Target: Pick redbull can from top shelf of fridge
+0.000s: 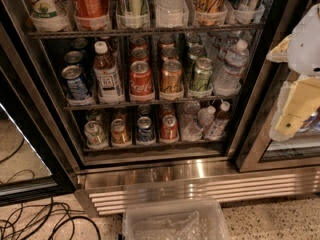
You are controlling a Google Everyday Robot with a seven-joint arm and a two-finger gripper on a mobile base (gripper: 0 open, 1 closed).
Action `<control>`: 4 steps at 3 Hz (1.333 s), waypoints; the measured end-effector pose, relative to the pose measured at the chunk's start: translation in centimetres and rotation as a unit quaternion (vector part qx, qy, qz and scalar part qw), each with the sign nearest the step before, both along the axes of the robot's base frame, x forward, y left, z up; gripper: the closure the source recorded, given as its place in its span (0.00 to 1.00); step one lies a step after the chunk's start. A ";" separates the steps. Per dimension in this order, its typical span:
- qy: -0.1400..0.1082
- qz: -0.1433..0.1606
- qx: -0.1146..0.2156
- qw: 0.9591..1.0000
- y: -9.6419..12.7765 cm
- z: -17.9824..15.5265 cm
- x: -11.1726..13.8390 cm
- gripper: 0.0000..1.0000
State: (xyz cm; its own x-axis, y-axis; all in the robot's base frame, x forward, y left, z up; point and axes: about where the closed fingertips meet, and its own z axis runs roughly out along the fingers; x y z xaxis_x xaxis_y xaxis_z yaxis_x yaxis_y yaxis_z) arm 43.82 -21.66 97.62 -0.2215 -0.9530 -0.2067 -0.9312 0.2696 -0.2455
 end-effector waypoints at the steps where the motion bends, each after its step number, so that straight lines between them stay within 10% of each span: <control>1: 0.000 0.000 0.000 1.000 0.0 0.0 0.0 0.00; 2: -0.030 -0.033 0.030 0.999 -0.7 0.3 0.9 0.00; 3: -0.069 -0.100 0.100 0.988 -1.4 0.0 1.2 0.00; 4: -0.119 -0.140 0.179 0.967 -1.2 0.5 3.8 0.00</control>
Offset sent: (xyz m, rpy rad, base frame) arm 0.0284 -0.0270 0.0095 0.1996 -0.1775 -0.2171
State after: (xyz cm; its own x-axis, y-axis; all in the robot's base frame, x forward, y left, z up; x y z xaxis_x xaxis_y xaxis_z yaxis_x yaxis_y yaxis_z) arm 47.60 -22.89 98.11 -0.3667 -0.7204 -0.5887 -0.7381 0.6105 -0.2872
